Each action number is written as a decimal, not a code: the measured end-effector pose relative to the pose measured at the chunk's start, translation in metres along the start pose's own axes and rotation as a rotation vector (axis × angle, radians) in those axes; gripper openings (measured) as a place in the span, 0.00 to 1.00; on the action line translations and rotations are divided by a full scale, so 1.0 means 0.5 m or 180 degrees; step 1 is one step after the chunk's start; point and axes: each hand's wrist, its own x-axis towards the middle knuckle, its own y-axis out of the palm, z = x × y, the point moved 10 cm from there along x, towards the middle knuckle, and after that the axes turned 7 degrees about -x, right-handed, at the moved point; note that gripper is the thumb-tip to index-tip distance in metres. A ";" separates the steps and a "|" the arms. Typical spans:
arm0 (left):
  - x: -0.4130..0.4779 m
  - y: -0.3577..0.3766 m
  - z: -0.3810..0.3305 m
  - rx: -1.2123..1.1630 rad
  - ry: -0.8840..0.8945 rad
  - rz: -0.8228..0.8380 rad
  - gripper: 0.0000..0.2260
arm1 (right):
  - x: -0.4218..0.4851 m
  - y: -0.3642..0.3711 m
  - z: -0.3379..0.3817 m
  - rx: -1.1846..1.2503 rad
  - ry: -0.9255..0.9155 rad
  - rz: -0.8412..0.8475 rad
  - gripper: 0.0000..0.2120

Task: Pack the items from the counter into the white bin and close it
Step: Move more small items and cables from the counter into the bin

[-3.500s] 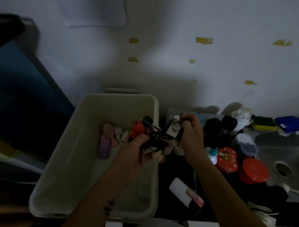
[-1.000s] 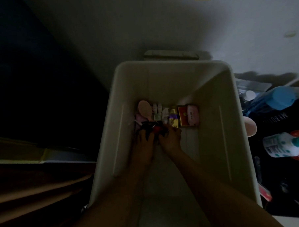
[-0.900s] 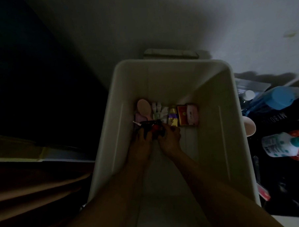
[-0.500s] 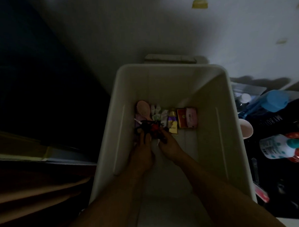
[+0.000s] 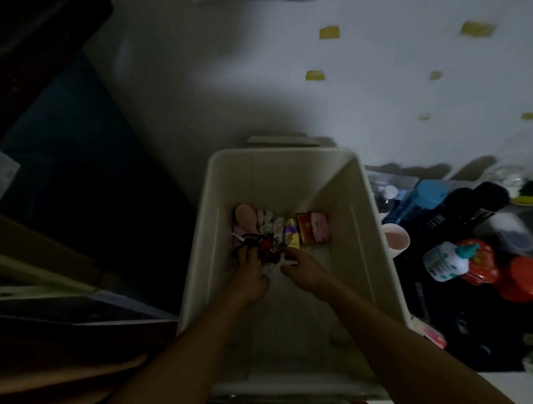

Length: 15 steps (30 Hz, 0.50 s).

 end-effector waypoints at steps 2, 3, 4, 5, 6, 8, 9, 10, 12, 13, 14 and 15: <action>-0.008 -0.015 -0.044 0.0039 0.0275 -0.0101 0.32 | -0.024 -0.022 0.018 0.0043 -0.0081 -0.0167 0.25; -0.011 -0.025 -0.063 0.0031 0.0366 -0.0161 0.30 | -0.034 -0.030 0.026 0.0139 -0.0143 -0.0239 0.25; -0.016 -0.036 -0.081 0.0010 0.0416 -0.0199 0.28 | -0.043 -0.038 0.034 0.0256 -0.0189 -0.0320 0.24; -0.019 -0.046 -0.102 0.0001 0.0492 -0.0221 0.28 | -0.057 -0.050 0.043 0.0358 -0.0242 -0.0436 0.24; -0.022 -0.055 -0.123 0.0012 0.0592 -0.0248 0.29 | -0.068 -0.062 0.051 0.0437 -0.0281 -0.0531 0.24; -0.022 -0.069 -0.158 0.0007 0.0816 -0.0288 0.31 | -0.084 -0.081 0.064 0.0561 -0.0369 -0.0661 0.24; -0.023 -0.074 -0.173 0.0009 0.0899 -0.0277 0.31 | -0.091 -0.088 0.071 0.0623 -0.0429 -0.0726 0.25; -0.026 -0.076 -0.191 0.0014 0.0983 -0.0262 0.29 | -0.104 -0.099 0.077 0.0694 -0.0498 -0.0800 0.25; -0.035 -0.082 -0.226 -0.0031 0.1185 -0.0270 0.24 | -0.125 -0.117 0.090 0.0817 -0.0621 -0.0919 0.25; -0.040 -0.083 -0.242 -0.0053 0.1269 -0.0279 0.22 | -0.135 -0.125 0.095 0.0874 -0.0688 -0.0958 0.24; -0.045 -0.084 -0.257 -0.0064 0.1347 -0.0300 0.22 | -0.145 -0.134 0.102 0.0941 -0.0749 -0.1009 0.23; -0.048 -0.079 -0.276 -0.0074 0.1427 -0.0310 0.23 | -0.160 -0.149 0.102 0.1020 -0.0799 -0.1094 0.23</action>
